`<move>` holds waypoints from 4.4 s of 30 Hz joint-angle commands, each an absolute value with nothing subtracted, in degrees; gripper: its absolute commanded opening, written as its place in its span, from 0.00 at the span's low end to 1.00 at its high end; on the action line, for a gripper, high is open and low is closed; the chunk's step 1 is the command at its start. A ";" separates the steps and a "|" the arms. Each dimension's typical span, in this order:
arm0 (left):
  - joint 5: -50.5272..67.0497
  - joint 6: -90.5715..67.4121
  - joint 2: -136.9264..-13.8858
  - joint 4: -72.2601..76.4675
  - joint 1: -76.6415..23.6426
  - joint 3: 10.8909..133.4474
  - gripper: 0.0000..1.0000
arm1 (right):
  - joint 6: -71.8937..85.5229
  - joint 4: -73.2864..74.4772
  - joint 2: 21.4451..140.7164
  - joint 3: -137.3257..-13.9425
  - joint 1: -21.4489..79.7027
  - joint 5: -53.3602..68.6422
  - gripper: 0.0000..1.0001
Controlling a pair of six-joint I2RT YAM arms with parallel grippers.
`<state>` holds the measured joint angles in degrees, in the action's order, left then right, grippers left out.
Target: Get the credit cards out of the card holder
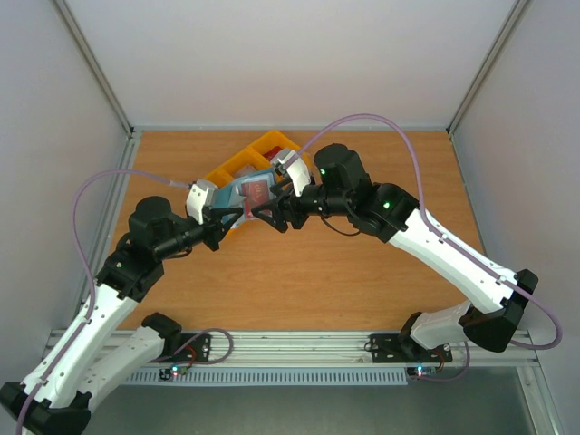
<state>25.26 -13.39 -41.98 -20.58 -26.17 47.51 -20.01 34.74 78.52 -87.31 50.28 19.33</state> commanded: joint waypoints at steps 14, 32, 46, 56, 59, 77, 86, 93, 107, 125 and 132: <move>26.47 -12.22 -41.21 -17.55 -26.32 48.60 0.00 | -19.58 34.48 78.19 -87.83 50.01 21.27 0.83; 26.84 -12.25 -41.26 -17.26 -26.28 48.60 0.00 | -19.08 33.77 79.80 -88.82 50.01 23.49 0.89; 26.78 -13.09 -40.97 -16.68 -26.32 47.56 0.00 | -17.49 28.53 81.20 -88.48 50.87 34.73 0.86; 26.41 -12.79 -41.01 -17.00 -26.32 47.72 0.00 | -19.57 36.10 75.15 -86.70 49.86 14.01 0.89; 26.52 -12.91 -41.29 -16.85 -26.30 47.96 0.00 | -19.10 36.41 75.36 -86.32 49.83 15.41 0.89; 30.45 -13.45 -40.77 -13.56 -26.32 47.21 0.00 | -24.01 39.03 74.69 -87.30 47.99 17.25 0.39; 36.51 -14.66 -39.69 -10.26 -26.28 46.03 0.00 | -28.10 40.31 73.84 -87.90 46.13 22.81 0.22; 37.90 -14.59 -39.93 -9.14 -26.30 45.71 0.00 | -29.54 41.15 74.24 -88.03 45.07 28.53 0.22; 45.32 -13.39 -40.07 -6.70 -26.37 45.28 0.00 | -38.02 41.33 71.33 -85.17 44.90 47.06 0.24; 44.57 -13.69 -39.94 -6.76 -26.63 45.58 0.00 | -35.88 37.36 70.62 -82.27 44.91 49.67 0.35; 44.74 -14.15 -40.01 -6.53 -26.81 45.68 0.00 | -31.64 34.29 72.01 -82.23 44.89 40.11 0.32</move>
<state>43.31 -13.98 -40.73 -11.38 -26.39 45.69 -34.04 36.47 71.53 -81.91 44.99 44.77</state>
